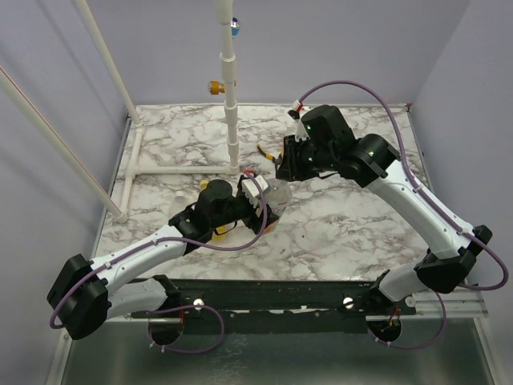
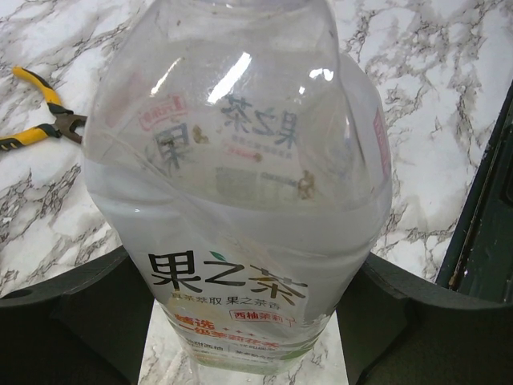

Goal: Screw on the bottle caps
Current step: Screw the bottle cap onto the plastic bottle.

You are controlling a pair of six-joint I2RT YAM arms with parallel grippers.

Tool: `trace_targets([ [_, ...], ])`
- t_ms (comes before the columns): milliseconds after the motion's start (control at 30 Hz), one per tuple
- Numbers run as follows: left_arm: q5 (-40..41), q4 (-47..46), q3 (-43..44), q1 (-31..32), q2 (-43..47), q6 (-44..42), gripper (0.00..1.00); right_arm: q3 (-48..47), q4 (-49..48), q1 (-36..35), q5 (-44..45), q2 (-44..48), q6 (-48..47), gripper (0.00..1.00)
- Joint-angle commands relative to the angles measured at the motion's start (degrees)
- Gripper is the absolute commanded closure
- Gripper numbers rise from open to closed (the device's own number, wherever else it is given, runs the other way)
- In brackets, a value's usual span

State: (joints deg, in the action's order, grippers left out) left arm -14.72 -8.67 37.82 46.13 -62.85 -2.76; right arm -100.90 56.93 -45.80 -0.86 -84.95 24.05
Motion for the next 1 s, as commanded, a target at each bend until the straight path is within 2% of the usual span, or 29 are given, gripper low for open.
trace_targets([
  [0, -2.07, -9.45, 3.88, 0.34, 0.16, -0.54, 1.0, -0.35, 3.93, -1.22, 1.71, -2.83, -0.39, 0.78],
  [500, -0.57, -11.37, 2.59, -0.7, -0.26, 2.32, 1.0, -1.54, 1.77, -2.34, 5.95, -3.22, 1.29, 0.74],
  [633, -0.79, -11.37, 2.52, -0.72, -0.08, 2.14, 1.0, -1.87, 1.55, -2.36, 5.79, -3.73, 1.46, 0.71],
  [700, -0.83, -11.38, 2.62, -0.81, 0.09, 2.02, 1.0, -2.13, 1.72, -2.45, 5.85, -3.84, 1.46, 0.66],
  [967, -1.21, -11.37, 2.65, -0.82, -0.16, 1.9, 1.0, -2.88, 2.67, -2.45, 6.7, -4.39, 1.58, 0.65],
])
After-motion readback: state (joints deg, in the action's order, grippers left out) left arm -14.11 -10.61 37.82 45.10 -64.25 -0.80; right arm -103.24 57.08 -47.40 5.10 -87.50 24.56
